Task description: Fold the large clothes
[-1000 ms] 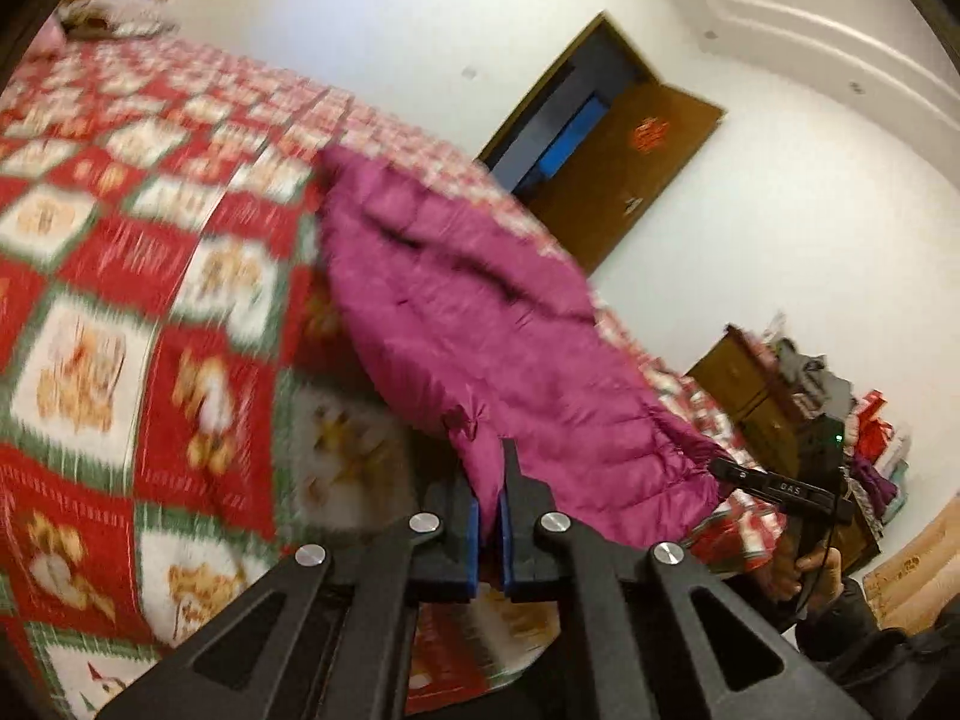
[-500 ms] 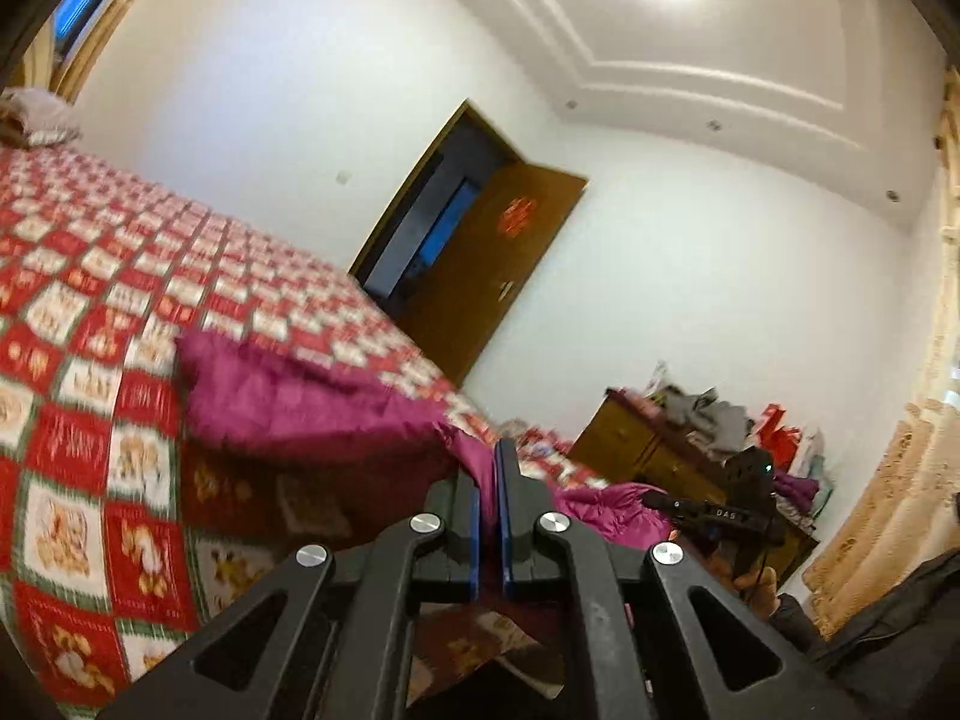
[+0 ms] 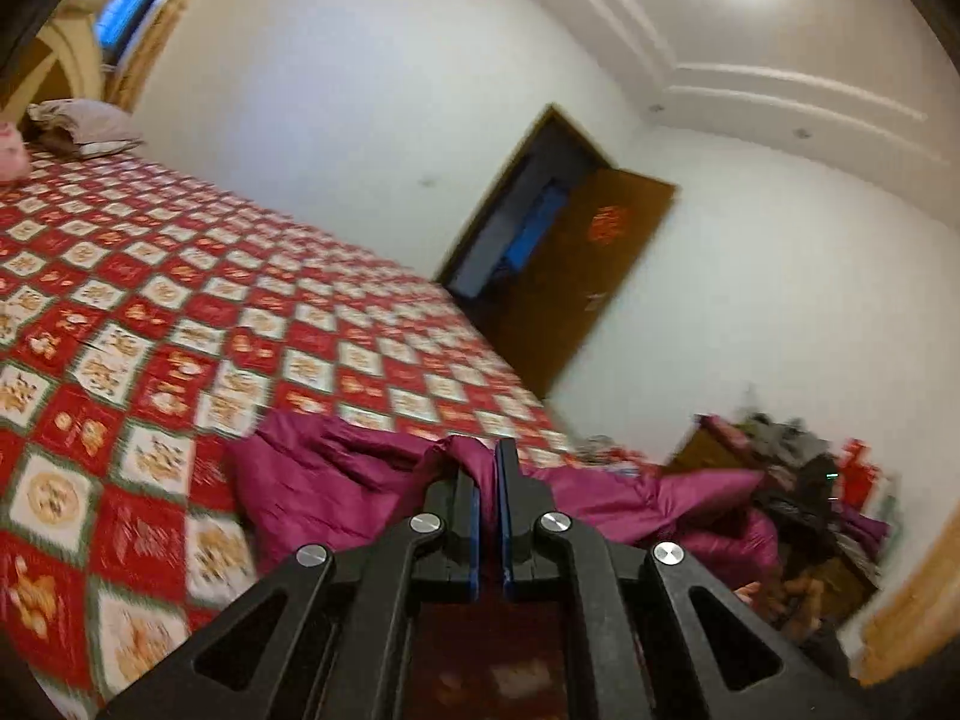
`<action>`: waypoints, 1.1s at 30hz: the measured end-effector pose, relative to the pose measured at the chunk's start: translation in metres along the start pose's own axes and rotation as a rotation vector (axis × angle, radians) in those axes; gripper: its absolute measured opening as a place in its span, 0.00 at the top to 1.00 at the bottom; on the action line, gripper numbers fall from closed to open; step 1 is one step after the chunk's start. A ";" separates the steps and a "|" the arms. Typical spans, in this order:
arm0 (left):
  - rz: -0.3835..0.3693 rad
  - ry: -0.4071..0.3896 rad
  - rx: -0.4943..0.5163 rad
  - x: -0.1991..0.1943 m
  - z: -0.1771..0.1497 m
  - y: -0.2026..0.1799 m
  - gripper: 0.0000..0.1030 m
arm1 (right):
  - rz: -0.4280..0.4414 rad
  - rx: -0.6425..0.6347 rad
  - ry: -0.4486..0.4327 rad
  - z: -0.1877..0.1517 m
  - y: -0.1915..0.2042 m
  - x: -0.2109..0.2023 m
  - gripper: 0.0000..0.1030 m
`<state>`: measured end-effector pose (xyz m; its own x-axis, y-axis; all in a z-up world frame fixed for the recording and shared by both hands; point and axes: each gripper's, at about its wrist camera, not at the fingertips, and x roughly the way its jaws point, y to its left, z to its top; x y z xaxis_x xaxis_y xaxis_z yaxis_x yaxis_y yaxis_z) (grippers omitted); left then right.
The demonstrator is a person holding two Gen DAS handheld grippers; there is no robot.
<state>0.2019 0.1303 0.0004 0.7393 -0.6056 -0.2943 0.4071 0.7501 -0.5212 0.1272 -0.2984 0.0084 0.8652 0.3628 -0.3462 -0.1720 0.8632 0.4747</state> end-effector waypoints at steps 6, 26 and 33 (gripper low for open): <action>0.195 0.078 -0.113 0.091 0.020 0.059 0.96 | -0.143 0.000 0.041 0.028 -0.017 0.105 0.90; 0.570 0.232 -0.079 0.231 -0.040 0.131 0.94 | -0.386 0.026 0.153 -0.033 -0.088 0.256 0.77; 0.429 0.257 -0.269 0.214 -0.029 0.155 0.94 | -0.395 0.041 0.176 -0.033 -0.092 0.254 0.74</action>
<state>0.4076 0.1095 -0.1663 0.6406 -0.3315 -0.6927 -0.0771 0.8697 -0.4875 0.3472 -0.2735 -0.1501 0.7669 0.0647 -0.6386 0.1785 0.9342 0.3089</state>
